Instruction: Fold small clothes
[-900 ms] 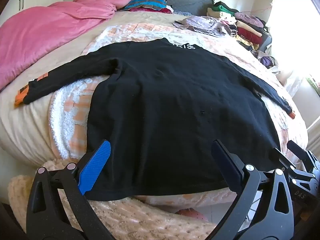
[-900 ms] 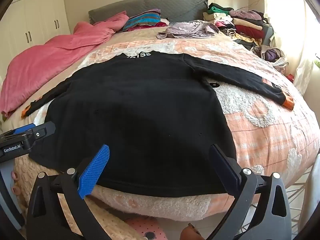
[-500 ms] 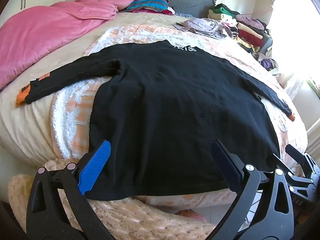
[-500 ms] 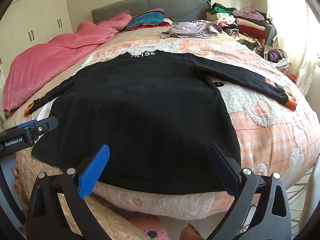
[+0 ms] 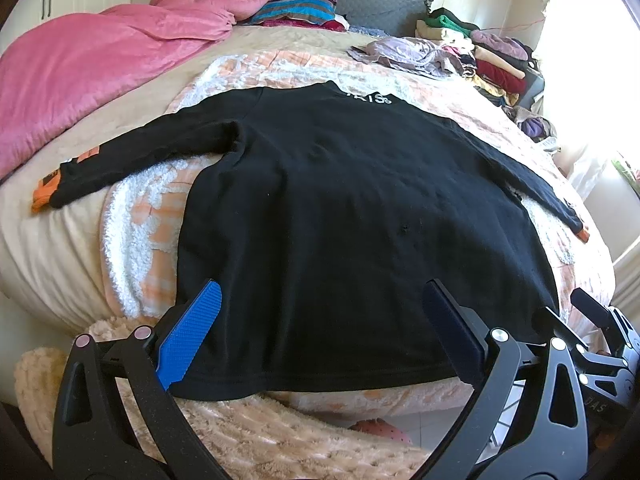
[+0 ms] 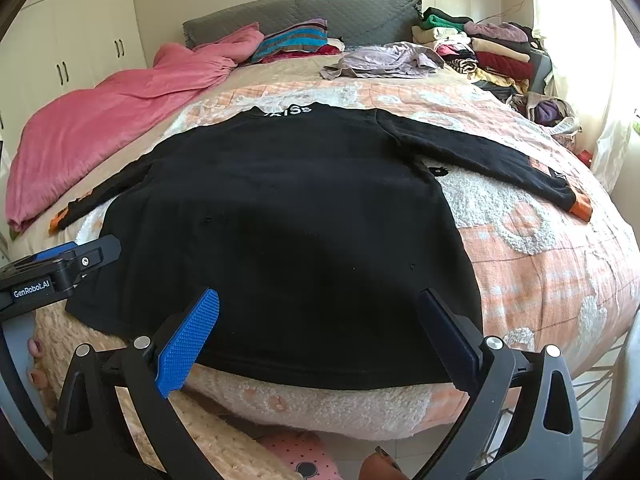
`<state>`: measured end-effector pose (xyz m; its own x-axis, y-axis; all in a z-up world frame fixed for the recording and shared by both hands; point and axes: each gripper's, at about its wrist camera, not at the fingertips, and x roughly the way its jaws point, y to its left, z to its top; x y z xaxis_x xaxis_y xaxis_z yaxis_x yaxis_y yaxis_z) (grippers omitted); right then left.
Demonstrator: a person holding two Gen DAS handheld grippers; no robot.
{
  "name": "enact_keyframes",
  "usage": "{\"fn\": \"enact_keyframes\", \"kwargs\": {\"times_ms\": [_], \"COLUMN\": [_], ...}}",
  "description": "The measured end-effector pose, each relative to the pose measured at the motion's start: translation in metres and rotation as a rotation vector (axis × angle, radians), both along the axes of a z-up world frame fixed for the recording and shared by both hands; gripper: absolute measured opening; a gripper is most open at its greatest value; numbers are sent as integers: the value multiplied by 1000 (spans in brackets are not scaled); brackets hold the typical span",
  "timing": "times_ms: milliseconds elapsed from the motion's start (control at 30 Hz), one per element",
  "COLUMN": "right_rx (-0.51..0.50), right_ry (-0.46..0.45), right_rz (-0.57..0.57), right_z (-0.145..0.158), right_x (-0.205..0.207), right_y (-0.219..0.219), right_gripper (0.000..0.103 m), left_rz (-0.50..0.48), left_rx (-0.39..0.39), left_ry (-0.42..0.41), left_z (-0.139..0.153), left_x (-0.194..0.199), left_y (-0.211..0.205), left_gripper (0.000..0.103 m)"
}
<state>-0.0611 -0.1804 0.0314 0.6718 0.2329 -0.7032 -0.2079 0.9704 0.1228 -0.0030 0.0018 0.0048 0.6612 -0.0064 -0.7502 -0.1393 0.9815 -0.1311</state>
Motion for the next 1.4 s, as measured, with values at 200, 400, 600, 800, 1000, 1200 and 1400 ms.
{"fn": "enact_keyframes", "kwargs": {"times_ms": [200, 400, 600, 800, 1000, 1200, 1400], "right_rx": [-4, -5, -5, -4, -5, -3, -6], "right_ry": [2, 2, -2, -3, -9, -10, -8], "right_rz": [1, 6, 4, 3, 5, 8, -2], "right_z": [0, 0, -1, -1, 1, 2, 3], "right_x": [0, -1, -1, -2, -1, 0, 9], "right_y": [1, 3, 4, 4, 4, 6, 6], "right_gripper": [99, 99, 99, 99, 99, 99, 99], "left_rz": [3, 4, 3, 3, 3, 5, 6], "left_rx": [0, 1, 1, -2, 0, 2, 4], "left_ry": [0, -3, -3, -5, -4, -5, -5], "left_z": [0, 1, 1, 1, 1, 1, 5], "left_x": [0, -1, -1, -2, -2, -2, 4], "left_y": [1, 1, 0, 1, 1, 2, 5], "left_gripper": [95, 95, 95, 95, 95, 95, 95]}}
